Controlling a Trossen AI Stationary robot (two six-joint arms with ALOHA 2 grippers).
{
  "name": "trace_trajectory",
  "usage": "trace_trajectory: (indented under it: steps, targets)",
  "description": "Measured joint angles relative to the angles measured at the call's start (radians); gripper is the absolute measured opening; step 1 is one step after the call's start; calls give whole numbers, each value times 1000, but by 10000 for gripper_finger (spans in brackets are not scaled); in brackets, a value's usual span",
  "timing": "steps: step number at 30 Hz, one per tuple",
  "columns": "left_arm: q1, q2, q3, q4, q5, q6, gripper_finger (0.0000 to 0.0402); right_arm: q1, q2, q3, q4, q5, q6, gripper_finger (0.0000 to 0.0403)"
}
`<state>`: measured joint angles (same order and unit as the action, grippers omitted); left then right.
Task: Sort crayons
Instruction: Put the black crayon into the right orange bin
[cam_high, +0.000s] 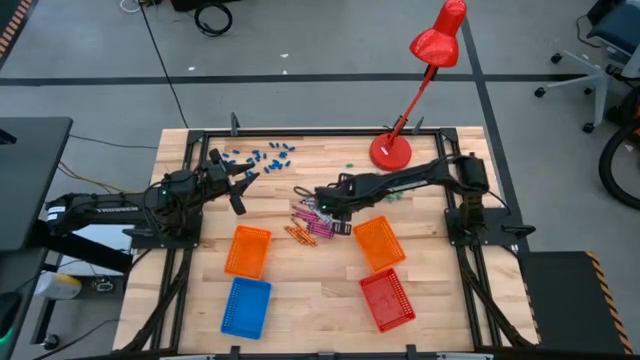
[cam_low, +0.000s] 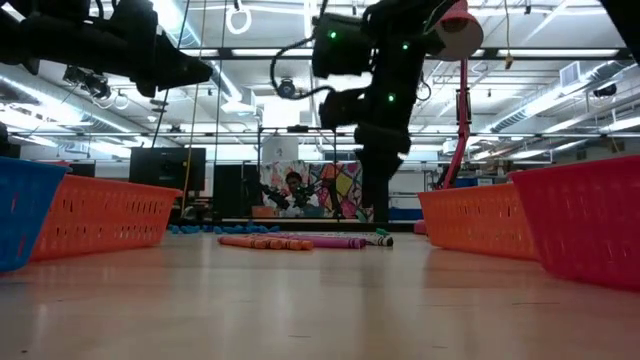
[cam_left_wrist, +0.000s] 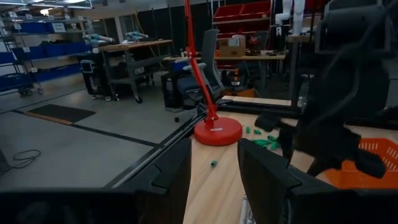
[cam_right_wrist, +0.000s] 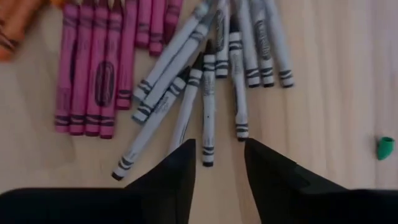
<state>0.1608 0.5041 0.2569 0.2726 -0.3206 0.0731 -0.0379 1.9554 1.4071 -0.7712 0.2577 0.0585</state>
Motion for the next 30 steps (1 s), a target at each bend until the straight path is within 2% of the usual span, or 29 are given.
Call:
trace_trajectory:
  steps: [30]
  targets:
    - [1,1,0,6,0,0,142,-41,111,0,90,-76,-58,133]
